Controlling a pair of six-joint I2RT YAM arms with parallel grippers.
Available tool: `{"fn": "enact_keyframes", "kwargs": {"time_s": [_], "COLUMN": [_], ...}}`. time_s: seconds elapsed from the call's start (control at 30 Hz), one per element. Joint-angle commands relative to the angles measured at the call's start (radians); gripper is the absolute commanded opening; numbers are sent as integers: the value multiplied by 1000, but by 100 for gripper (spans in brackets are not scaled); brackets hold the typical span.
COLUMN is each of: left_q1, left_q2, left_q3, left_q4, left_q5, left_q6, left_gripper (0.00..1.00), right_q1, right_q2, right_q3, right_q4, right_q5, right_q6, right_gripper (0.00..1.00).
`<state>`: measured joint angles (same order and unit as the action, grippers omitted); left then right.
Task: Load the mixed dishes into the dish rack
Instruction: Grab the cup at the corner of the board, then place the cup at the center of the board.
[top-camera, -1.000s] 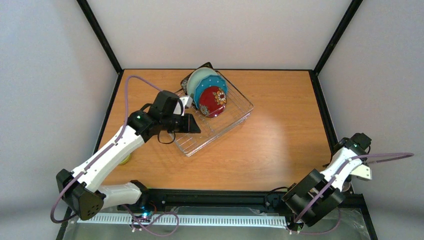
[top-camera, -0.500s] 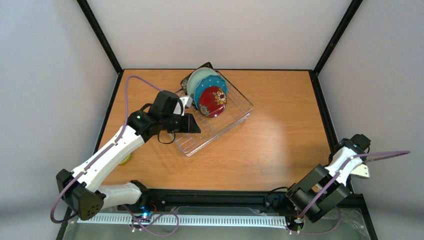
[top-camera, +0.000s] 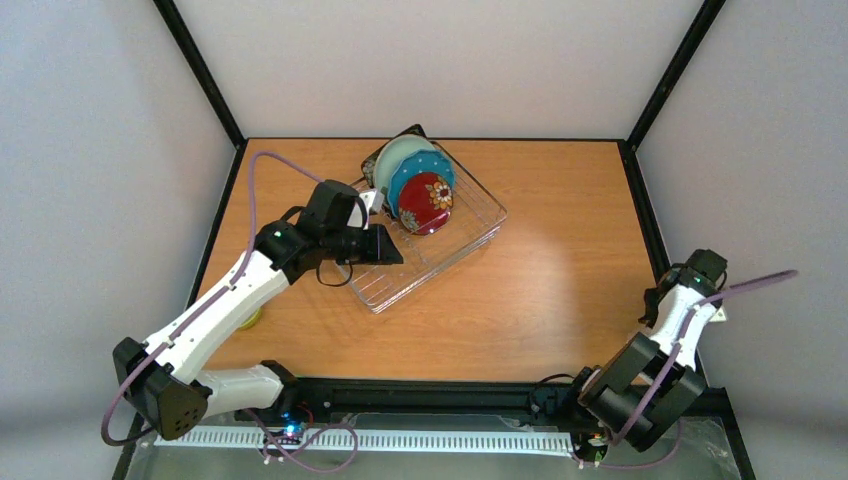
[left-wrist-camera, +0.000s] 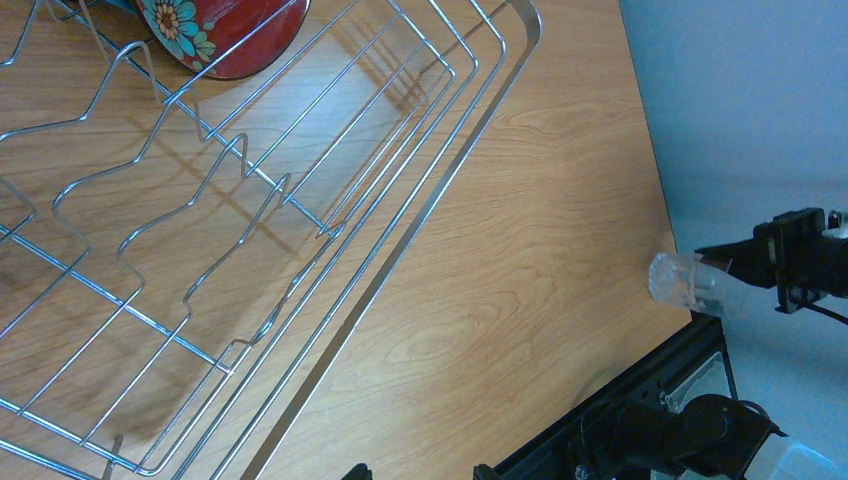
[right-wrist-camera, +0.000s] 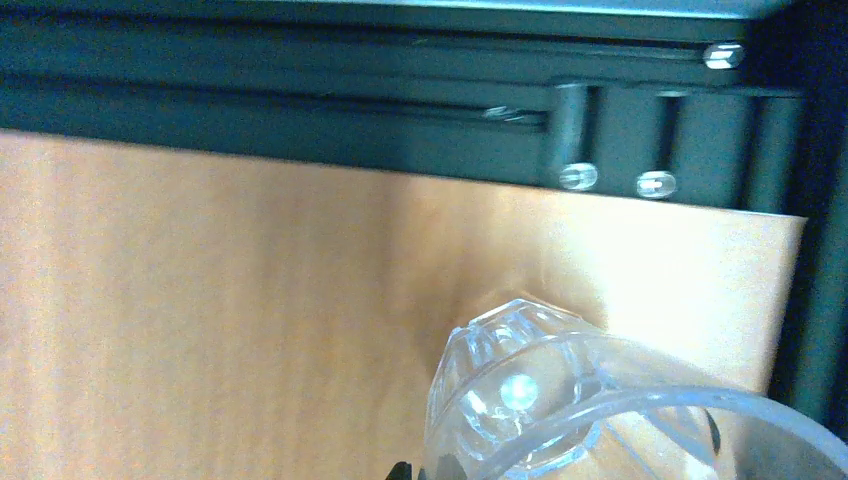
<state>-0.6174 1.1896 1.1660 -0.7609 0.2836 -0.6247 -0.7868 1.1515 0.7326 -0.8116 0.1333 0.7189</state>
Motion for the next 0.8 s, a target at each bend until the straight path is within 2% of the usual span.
{"fn": "enact_keyframes", "kwargs": {"time_s": [0.0,0.17,0.4,0.77], "left_q1": [-10,-10,-10,-9], "left_q2": [4,7,8,-5], "left_q3": [24,28,48,59], "left_q4": [11,0,-38,-76], "left_q5": [-4,-9,-40,-70], "left_q6": [-24,-21,-2,1], "left_gripper": [54,50,50,50], "right_q1": [94,298,660,1111], "right_q2": [23,86,161,220], "right_q3": [36,93,193,266], "right_q4": [60,61,26,-31], "right_q5": [-109,-119,-74,-55], "right_q6": [-29,-72,-123,-173], "right_gripper": [2,2,2,2]}}
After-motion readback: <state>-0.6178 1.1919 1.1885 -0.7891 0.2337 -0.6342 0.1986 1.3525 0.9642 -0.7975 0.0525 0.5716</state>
